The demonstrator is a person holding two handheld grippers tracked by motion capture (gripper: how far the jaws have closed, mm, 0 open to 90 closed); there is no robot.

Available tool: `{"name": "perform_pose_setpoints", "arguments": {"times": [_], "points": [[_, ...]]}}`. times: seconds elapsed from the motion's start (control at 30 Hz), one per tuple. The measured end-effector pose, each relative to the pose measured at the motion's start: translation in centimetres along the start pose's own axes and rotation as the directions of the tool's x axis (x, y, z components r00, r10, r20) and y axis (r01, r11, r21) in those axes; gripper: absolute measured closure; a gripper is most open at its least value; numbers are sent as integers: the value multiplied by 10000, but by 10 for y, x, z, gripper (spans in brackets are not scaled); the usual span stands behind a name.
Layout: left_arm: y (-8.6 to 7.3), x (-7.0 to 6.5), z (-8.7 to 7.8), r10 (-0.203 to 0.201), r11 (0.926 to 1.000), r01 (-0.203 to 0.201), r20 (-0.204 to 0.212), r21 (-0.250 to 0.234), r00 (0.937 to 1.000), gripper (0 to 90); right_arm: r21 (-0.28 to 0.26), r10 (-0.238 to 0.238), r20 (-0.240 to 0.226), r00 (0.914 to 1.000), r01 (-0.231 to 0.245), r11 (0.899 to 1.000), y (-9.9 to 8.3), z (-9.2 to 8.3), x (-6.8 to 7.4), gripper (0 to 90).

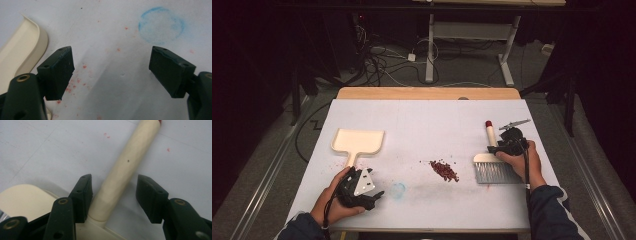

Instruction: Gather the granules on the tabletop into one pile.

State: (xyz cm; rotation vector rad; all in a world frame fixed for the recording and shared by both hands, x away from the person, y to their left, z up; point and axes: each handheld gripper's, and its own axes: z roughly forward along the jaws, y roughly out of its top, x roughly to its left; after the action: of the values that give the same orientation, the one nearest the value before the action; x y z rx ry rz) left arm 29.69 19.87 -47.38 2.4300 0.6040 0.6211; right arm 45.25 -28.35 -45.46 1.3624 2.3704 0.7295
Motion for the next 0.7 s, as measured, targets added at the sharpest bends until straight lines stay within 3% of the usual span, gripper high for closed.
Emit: {"name": "perform_pose_setpoints", "arguments": {"times": [0.17,0.43,0.57,0.7], "points": [[0,0,-1,-9,10000,9,-8,-28,10000,197,-56,244,107,9996,-243,9997,-1,0,-1,482],[0,0,-1,91,9999,-91,-12,44,10000,197,-140,138,223,9997,-135,9998,-1,0,0,455],[0,0,-1,95,10000,-95,-27,17,10000,197,-1014,-87,116,9999,99,9948,1,-10,1,432],[0,0,-1,10,10000,-10,-29,-55,10000,197,-2058,-493,247,9985,533,9772,4,-25,7,413]]}}
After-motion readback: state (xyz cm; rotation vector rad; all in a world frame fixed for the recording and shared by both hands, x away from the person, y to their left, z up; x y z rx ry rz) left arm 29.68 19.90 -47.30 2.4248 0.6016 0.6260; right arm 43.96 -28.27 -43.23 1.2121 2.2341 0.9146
